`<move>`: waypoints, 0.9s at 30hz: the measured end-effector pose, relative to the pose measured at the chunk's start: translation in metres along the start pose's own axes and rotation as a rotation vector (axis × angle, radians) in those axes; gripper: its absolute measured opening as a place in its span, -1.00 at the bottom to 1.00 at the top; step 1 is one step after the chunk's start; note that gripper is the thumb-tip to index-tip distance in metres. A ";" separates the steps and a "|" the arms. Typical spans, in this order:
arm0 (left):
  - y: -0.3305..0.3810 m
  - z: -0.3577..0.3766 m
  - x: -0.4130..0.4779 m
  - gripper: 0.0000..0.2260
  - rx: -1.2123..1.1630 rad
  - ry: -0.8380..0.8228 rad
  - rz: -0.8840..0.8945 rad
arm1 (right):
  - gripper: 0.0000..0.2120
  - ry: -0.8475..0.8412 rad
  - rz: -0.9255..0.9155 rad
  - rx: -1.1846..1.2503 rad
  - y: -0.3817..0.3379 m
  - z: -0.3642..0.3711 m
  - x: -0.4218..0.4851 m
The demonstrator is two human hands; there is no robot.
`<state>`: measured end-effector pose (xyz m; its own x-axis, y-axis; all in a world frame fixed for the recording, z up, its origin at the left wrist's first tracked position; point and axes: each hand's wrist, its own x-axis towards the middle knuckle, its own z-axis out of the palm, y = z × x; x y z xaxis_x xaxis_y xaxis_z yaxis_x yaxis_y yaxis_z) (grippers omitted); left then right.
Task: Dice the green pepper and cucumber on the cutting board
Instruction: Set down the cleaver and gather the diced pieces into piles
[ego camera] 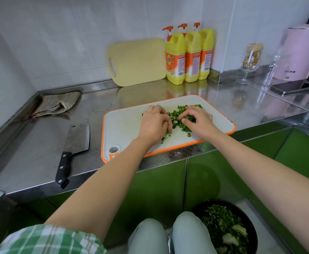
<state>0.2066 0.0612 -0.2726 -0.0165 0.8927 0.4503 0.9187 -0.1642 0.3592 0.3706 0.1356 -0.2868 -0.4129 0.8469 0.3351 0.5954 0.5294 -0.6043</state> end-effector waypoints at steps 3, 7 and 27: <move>-0.001 0.001 -0.001 -0.72 -0.022 0.020 -0.034 | -0.88 0.005 0.003 -0.002 0.000 0.001 0.000; -0.003 0.000 0.003 -0.80 0.037 0.056 -0.017 | -0.85 0.010 -0.003 0.006 0.000 0.001 0.000; 0.000 0.015 0.018 -0.73 0.142 0.003 -0.026 | -0.87 0.047 0.009 -0.039 0.002 0.009 0.005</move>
<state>0.2118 0.0836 -0.2765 -0.0422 0.8947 0.4447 0.9645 -0.0796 0.2517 0.3638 0.1405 -0.2928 -0.3748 0.8527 0.3639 0.6261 0.5223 -0.5789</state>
